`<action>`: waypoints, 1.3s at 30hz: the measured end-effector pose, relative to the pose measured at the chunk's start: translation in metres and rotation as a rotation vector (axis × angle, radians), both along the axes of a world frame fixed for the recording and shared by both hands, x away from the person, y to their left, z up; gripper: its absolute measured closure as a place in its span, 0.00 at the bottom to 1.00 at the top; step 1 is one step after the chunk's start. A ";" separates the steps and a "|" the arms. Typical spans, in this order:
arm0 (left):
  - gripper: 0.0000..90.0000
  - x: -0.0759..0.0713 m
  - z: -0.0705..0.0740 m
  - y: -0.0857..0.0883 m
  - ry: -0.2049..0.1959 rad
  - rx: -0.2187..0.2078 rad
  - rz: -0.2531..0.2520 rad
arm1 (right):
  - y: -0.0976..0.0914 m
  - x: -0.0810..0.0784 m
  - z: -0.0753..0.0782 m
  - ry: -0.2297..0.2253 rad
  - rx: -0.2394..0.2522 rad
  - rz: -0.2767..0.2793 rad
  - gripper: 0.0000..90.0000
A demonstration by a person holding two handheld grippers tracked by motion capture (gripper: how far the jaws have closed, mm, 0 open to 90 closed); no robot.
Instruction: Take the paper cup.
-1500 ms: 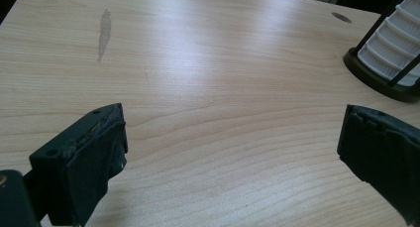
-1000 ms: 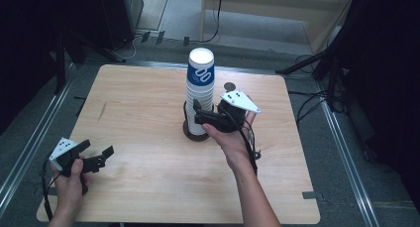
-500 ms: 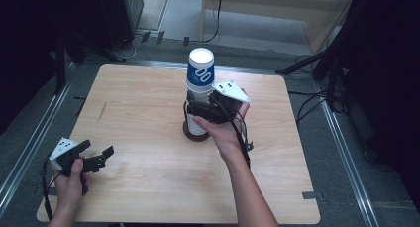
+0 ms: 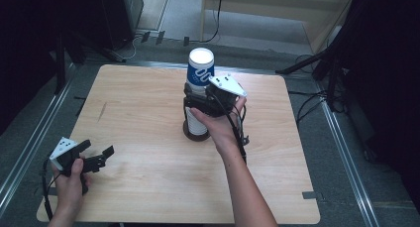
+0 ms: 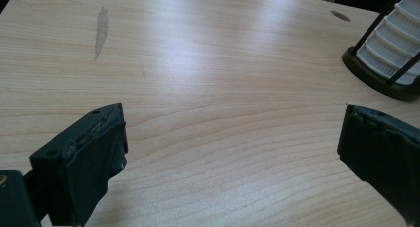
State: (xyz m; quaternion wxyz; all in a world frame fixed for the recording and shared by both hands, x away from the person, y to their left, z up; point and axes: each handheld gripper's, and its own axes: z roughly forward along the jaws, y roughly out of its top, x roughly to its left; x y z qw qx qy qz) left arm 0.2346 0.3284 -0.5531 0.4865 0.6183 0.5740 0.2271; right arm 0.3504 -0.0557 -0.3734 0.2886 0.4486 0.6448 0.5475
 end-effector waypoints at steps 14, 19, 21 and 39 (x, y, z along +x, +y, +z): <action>0.00 0.000 0.000 0.000 0.000 -0.002 0.000 | 0.011 0.009 0.003 -0.065 -0.002 -0.035 0.15; 0.00 0.001 0.000 -0.001 0.001 -0.002 0.000 | 0.011 0.010 0.002 -0.077 0.001 -0.039 0.16; 0.00 0.001 0.000 -0.001 0.000 -0.002 -0.001 | 0.012 0.010 0.002 -0.086 -0.007 -0.042 0.16; 0.00 0.001 0.000 -0.001 -0.003 -0.004 0.002 | 0.011 0.003 0.017 -0.152 0.024 -0.056 0.21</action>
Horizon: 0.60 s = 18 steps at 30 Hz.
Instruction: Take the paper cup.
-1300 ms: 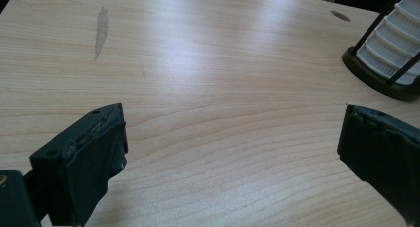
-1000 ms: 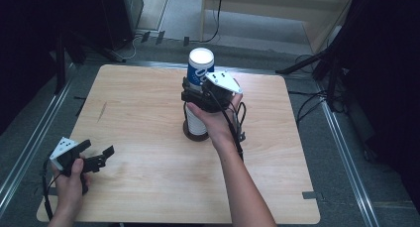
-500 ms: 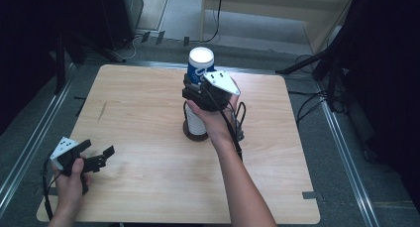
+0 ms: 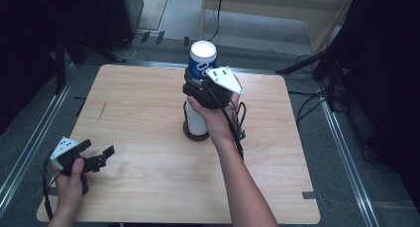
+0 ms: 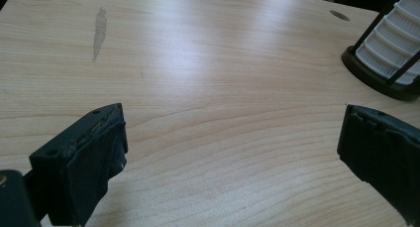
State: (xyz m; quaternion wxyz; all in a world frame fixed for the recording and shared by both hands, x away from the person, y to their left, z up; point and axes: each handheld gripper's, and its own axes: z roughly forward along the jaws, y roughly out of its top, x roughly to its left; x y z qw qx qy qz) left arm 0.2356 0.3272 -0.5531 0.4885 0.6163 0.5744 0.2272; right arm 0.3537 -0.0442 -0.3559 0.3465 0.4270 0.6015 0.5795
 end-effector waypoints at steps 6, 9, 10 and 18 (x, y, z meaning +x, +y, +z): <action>0.00 0.000 0.000 0.000 -0.004 0.001 0.000 | 0.000 -0.003 0.007 -0.054 0.010 -0.001 0.21; 0.00 0.000 0.000 0.000 -0.004 0.002 -0.001 | -0.001 -0.006 0.012 -0.077 0.008 -0.005 0.21; 0.00 0.000 0.000 0.000 -0.004 0.002 0.000 | -0.001 -0.006 0.012 -0.077 0.008 -0.005 0.21; 0.00 0.000 0.000 0.000 -0.004 0.003 -0.001 | -0.003 -0.012 0.030 -0.102 0.016 -0.004 0.22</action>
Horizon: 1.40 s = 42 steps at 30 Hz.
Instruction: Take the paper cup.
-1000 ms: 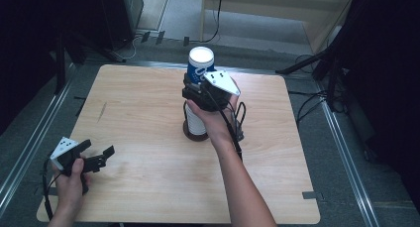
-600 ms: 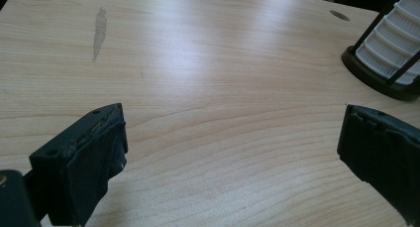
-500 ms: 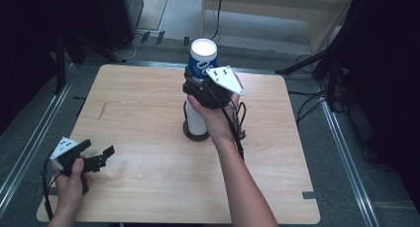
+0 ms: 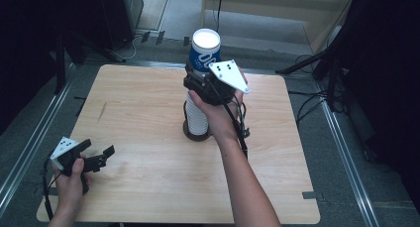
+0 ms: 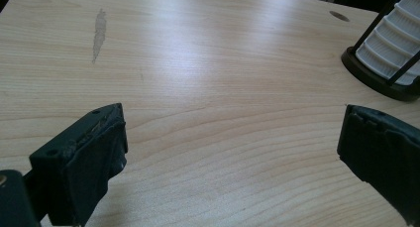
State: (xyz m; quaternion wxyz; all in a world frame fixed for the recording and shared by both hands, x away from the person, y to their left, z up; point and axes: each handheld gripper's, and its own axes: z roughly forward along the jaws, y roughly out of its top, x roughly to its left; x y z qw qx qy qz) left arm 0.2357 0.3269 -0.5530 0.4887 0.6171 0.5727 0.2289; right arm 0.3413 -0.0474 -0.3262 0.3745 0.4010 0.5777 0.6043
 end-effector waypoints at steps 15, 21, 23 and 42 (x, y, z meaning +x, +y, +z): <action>0.00 0.000 0.000 0.000 0.001 0.003 -0.003 | -0.021 -0.008 0.014 -0.019 0.030 -0.031 0.21; 0.00 0.000 0.000 0.000 0.001 0.003 -0.002 | -0.037 -0.012 0.012 -0.017 0.033 -0.051 0.21; 0.00 0.000 0.000 0.000 0.000 0.003 -0.002 | -0.043 -0.014 0.010 -0.013 0.032 -0.058 0.21; 0.00 0.000 0.000 0.000 -0.003 0.004 0.001 | -0.093 -0.024 -0.022 0.022 0.024 -0.120 0.21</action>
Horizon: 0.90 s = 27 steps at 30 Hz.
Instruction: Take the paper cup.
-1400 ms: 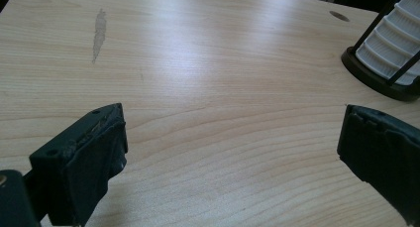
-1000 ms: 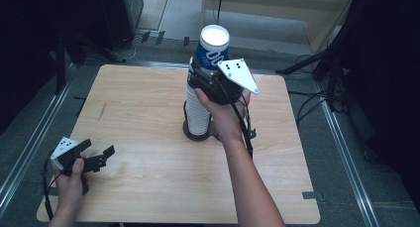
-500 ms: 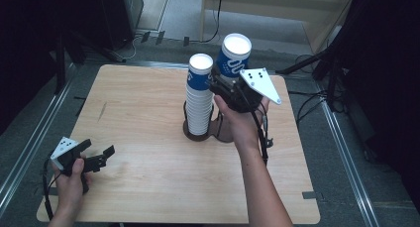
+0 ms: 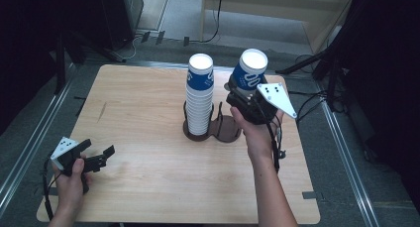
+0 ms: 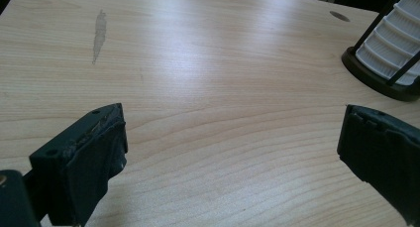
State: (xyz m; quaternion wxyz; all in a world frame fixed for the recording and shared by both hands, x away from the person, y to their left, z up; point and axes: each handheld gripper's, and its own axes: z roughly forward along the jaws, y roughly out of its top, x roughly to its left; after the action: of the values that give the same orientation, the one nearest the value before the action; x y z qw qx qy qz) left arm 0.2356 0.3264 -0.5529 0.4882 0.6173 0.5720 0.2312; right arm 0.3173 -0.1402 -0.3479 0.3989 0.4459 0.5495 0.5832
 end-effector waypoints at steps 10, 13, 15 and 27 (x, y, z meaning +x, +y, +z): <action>0.00 0.000 0.000 0.000 -0.005 -0.005 0.006 | -0.028 -0.011 -0.015 0.014 0.005 -0.024 0.21; 0.00 0.000 0.000 0.000 -0.006 -0.005 0.006 | -0.037 -0.017 -0.021 0.013 0.003 -0.026 0.21; 0.00 0.000 0.000 0.000 -0.005 -0.004 0.005 | -0.041 -0.021 -0.026 0.017 -0.002 -0.028 0.21; 0.00 0.000 0.000 0.000 -0.002 -0.001 0.007 | -0.060 -0.037 -0.057 0.062 -0.008 -0.042 0.21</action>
State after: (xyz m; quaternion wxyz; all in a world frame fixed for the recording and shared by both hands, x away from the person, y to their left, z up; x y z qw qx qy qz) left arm 0.2351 0.3265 -0.5529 0.4883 0.6149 0.5736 0.2332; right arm 0.2804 -0.1999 -0.4047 0.3959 0.4736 0.5544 0.5583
